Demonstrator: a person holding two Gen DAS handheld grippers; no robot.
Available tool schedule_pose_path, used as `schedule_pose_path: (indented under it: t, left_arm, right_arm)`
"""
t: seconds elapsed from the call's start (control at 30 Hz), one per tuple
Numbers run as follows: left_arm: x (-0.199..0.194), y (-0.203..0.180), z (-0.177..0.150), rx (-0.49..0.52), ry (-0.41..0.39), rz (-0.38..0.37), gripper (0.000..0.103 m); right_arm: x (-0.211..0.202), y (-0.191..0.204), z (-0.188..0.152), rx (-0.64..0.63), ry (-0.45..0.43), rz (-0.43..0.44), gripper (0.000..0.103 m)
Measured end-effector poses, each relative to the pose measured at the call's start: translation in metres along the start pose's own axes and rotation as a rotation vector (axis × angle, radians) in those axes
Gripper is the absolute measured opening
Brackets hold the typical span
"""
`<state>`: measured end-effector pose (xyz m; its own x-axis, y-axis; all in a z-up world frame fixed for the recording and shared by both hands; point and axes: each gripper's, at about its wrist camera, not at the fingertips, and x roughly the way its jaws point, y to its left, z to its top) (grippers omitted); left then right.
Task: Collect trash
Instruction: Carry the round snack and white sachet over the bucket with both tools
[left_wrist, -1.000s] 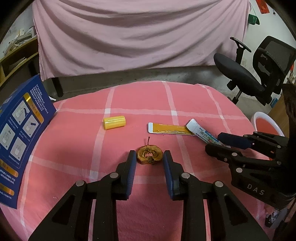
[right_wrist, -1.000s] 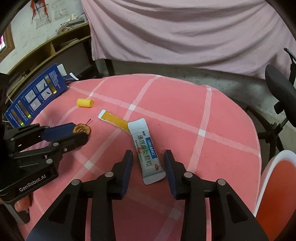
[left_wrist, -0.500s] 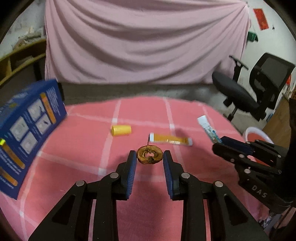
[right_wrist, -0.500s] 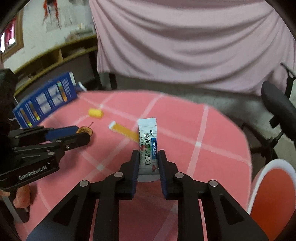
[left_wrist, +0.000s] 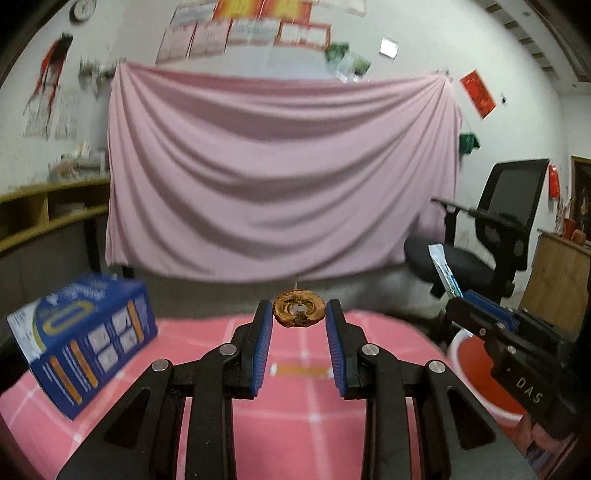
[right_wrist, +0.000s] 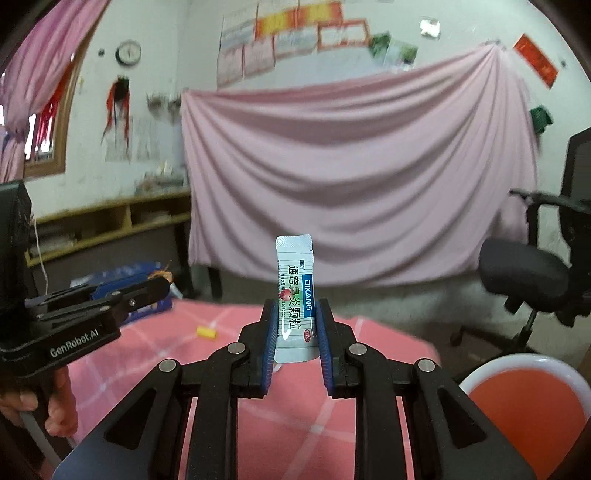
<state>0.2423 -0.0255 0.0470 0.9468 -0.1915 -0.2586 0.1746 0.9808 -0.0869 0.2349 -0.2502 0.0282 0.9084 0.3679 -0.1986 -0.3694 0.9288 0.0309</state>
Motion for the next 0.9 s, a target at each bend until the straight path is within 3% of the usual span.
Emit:
schedule_pose_path:
  t: [0.17, 0.47, 0.7, 0.9]
  left_arm:
    - [-0.014, -0.033, 0.013, 0.039, -0.078, -0.046, 0.025]
    - [-0.017, -0.123, 0.029, 0.156, -0.130, -0.160, 0.025]
    - [-0.007, -0.183, 0.033, 0.213, -0.121, -0.245, 0.025]
    - [0.014, -0.223, 0.025, 0.223, -0.066, -0.305, 0.025]
  right_arm:
    - [-0.028, -0.025, 0.011, 0.036, -0.110, -0.055, 0.018]
    - [-0.075, -0.076, 0.012, 0.107, -0.197, -0.210, 0.019]
    - [-0.103, -0.108, 0.004, 0.138, -0.210, -0.294, 0.019]
    - [-0.114, -0.136, -0.010, 0.189, -0.153, -0.354, 0.019]
